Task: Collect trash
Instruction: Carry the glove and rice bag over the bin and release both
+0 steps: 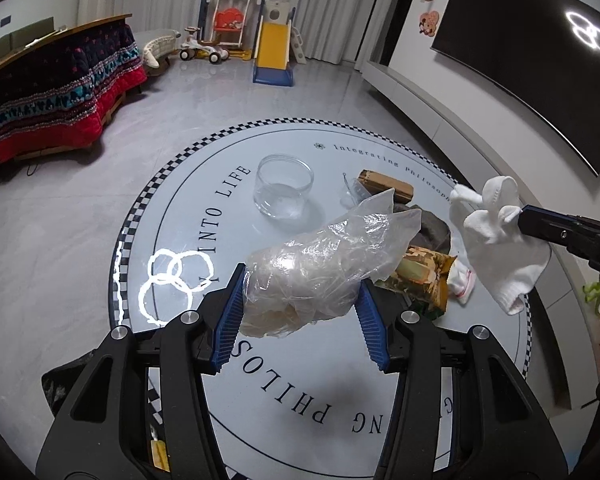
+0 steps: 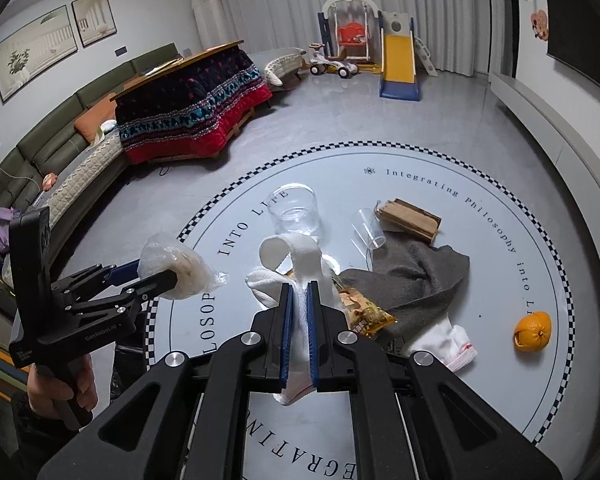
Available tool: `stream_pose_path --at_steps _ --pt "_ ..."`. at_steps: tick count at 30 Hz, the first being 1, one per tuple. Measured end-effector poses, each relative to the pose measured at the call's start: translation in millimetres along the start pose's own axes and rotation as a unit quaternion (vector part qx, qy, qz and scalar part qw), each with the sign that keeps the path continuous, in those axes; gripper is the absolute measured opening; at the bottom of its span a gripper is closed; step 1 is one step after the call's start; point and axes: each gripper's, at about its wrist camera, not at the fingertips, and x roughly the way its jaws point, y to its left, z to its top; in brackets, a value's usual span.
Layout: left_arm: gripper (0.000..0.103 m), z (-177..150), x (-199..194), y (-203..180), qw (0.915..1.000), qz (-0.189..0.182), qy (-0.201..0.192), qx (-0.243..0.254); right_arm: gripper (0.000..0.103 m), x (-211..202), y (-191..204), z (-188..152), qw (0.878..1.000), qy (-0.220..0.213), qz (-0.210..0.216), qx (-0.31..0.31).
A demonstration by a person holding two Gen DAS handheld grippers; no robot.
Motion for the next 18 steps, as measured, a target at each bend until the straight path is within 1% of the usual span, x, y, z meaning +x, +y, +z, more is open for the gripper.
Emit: stream_pose_path --at_steps 3,7,18 --pt "0.051 -9 -14 8 0.9999 0.005 -0.010 -0.006 0.008 -7 19 -1 1.000 -0.005 0.005 -0.012" --pt "0.051 -25 -33 25 0.9995 0.015 -0.018 -0.020 0.008 -6 47 -7 0.999 -0.005 0.018 -0.031" --pt "0.051 -80 -82 81 0.9952 0.065 -0.032 -0.066 0.008 29 131 -34 0.994 0.028 0.074 -0.077"
